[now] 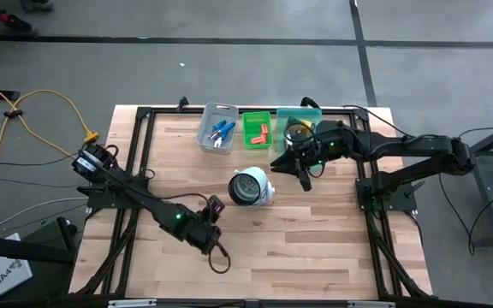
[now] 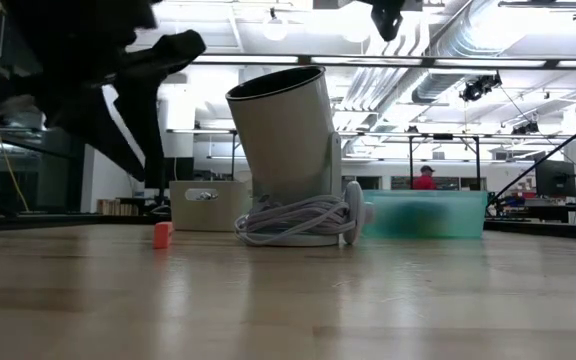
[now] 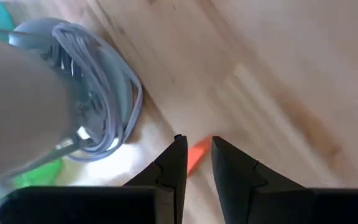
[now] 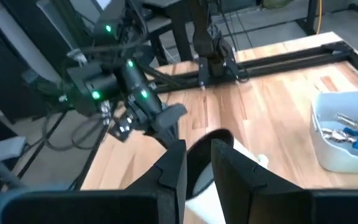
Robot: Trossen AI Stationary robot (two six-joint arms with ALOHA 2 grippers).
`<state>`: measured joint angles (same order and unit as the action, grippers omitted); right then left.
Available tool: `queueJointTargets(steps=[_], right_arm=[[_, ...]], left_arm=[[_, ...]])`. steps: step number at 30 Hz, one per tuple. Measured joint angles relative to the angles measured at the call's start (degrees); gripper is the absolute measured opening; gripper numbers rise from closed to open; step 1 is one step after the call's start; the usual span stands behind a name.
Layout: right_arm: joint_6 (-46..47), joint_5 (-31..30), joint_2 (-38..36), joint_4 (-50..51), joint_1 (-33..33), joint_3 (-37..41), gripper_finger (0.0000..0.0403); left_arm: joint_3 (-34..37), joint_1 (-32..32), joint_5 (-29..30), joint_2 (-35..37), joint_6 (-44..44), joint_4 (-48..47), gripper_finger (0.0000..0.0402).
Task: Pick & Place School Supplies
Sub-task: Put the orange eraser into the green bin
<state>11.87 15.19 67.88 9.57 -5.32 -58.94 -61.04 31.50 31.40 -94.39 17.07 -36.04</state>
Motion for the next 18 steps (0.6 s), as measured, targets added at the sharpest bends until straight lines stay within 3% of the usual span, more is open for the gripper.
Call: queueJointTargets(steps=[5, 8, 18], right_arm=[[-0.8, -0.2, 0.0, 0.7, 1.6, 0.0, 0.0064], [-1.1, -0.2, 0.0, 0.7, 2.6, 0.0, 0.0064], [-1.4, -0.2, 0.0, 1.3, 4.7, 0.0, 0.0064]], left_arm=[[0.0, -1.2, -1.2, 0.0, -7.5, 3.2, 0.0066], [0.0, -3.1, -5.6, 0.0, -2.2, 3.5, 0.0067], [0.0, -7.0, -12.0, 0.0, 10.0, 3.5, 0.0067]])
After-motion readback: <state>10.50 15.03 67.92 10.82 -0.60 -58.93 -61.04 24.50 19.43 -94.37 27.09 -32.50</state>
